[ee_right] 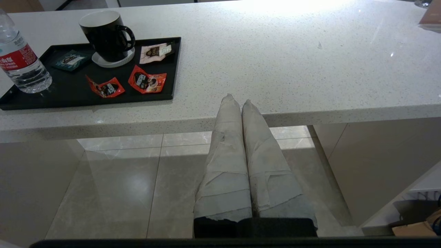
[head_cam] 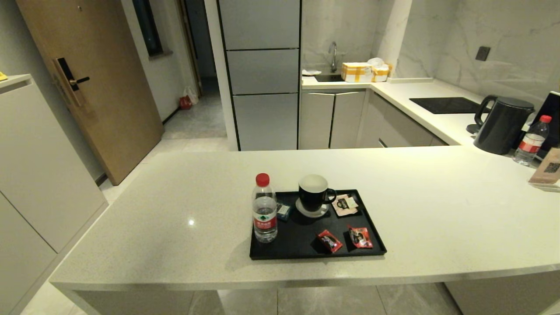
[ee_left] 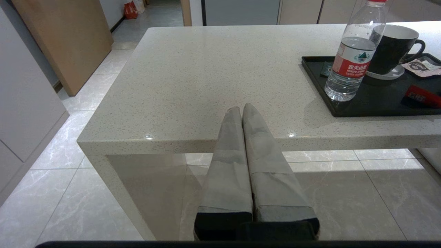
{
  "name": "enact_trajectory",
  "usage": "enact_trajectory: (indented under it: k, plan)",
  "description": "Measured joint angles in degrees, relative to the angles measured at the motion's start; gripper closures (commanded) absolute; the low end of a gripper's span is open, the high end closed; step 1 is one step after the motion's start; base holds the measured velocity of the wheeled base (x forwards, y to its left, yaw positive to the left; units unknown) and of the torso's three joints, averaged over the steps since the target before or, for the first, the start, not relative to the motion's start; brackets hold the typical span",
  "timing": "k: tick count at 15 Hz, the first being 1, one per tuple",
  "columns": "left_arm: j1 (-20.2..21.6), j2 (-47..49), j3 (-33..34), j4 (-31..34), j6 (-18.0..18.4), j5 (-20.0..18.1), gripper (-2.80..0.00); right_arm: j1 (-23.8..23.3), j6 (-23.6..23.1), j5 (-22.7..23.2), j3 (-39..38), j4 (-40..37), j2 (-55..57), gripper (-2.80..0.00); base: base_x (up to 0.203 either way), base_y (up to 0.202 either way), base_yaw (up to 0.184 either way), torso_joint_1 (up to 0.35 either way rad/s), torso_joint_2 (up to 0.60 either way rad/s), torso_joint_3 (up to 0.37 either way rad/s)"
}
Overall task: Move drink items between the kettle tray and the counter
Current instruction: Pick up the tea bag
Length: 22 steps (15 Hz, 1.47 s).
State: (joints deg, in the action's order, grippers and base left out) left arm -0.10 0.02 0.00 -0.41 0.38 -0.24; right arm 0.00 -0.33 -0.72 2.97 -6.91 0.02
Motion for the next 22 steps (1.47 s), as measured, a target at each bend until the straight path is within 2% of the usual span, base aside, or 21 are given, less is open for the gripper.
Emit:
enact_trajectory:
  k: [22]
  plan:
    - [0.00,0.00,0.00,0.00,-0.02,0.00,0.00,0.00,0.12,-0.05,0.02,0.04,0.00,0.00,0.000,0.000,0.000,0.000,0.00,0.000]
